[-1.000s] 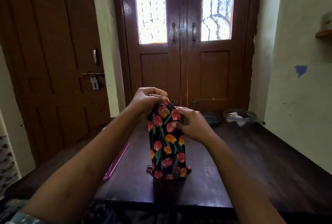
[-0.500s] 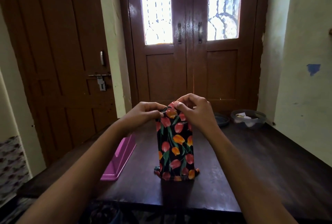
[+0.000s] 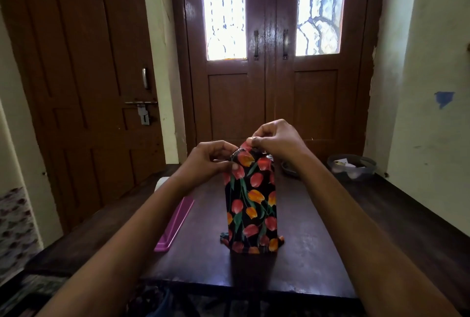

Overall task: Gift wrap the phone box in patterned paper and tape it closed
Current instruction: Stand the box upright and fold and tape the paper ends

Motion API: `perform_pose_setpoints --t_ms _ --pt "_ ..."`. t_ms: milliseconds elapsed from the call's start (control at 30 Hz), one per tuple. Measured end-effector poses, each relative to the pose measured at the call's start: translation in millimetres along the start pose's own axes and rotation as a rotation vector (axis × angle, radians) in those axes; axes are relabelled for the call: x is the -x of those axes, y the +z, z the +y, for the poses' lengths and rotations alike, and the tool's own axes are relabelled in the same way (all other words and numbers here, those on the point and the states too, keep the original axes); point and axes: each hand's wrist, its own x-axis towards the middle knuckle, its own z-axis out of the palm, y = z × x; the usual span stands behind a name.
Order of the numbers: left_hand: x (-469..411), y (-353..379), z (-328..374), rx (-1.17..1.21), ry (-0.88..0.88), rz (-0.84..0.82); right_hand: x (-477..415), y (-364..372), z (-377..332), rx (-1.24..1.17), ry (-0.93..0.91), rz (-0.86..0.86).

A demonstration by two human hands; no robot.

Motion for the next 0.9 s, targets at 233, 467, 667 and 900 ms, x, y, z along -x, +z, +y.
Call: perform_pose_setpoints --t_ms 233,467,667,900 --pt "-4 -3 1 -0.148 -0.005 -0.053 -5 3 0 -0.133 -0.006 -0.165" --pt "0 -3 -1 -0.115 0.001 -0.045 -1 15 6 -0.342 0.000 -0.008" --pt "0 -1 -2 0.034 -0.082 -0.006 10 3 19 -0.324 -0.086 0.068" --pt "-1 -7 13 0.148 -0.118 -0.073 17 16 26 -0.143 -0.243 0.113"
